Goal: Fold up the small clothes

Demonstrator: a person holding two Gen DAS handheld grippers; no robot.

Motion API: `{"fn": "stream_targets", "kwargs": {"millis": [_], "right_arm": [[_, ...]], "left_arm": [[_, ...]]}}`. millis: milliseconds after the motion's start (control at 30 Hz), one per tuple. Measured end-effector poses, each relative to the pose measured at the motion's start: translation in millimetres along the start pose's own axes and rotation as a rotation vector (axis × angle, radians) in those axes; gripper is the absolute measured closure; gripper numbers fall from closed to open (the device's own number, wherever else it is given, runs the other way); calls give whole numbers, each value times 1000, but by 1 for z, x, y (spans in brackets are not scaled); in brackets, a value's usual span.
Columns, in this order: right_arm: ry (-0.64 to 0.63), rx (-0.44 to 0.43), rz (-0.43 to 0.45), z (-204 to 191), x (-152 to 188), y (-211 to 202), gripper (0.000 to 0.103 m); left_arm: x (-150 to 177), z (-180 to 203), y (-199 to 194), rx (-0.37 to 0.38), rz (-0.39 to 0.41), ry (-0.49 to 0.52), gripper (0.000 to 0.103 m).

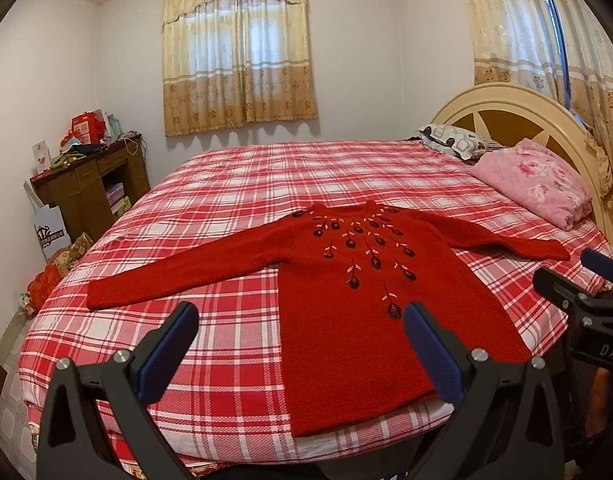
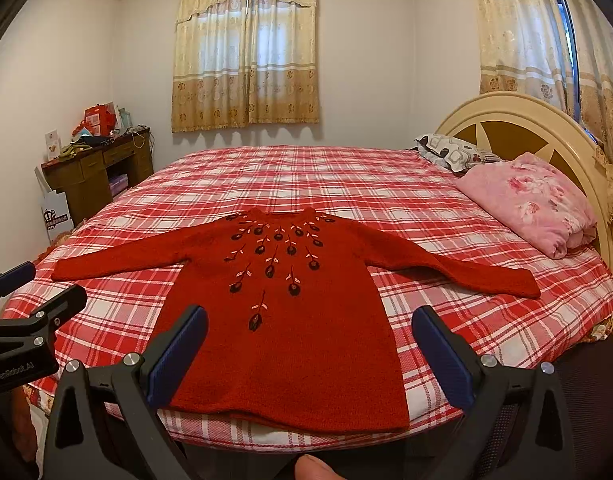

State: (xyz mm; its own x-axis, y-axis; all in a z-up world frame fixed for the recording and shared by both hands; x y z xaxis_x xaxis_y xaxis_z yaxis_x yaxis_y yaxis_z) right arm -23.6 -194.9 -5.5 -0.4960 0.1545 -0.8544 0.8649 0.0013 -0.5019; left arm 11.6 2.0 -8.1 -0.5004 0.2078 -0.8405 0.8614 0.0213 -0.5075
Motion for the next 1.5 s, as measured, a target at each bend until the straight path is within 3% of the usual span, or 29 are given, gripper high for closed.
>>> {"fn": "stream_targets", "kwargs": {"millis": [1500], "right_arm": [[-12,5,4,-5,2,-1,1]], "left_arm": [[4,-5,3,-8,3,-5,0]]}}
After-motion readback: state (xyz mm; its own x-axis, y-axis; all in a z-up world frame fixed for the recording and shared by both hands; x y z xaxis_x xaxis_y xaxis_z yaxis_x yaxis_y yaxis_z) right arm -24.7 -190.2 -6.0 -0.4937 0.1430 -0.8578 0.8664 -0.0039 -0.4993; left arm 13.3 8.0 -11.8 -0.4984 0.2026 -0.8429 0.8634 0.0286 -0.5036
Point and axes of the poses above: each gripper's, at about its wrist camera, not at the fingertips, and y roughly the way its jaws point, z to its right, x to its underside, the point moved 1 cm from there along y, roughly the way its jaws point, and after that the axes turned 11 degrees about y, right-handed, at the moved point
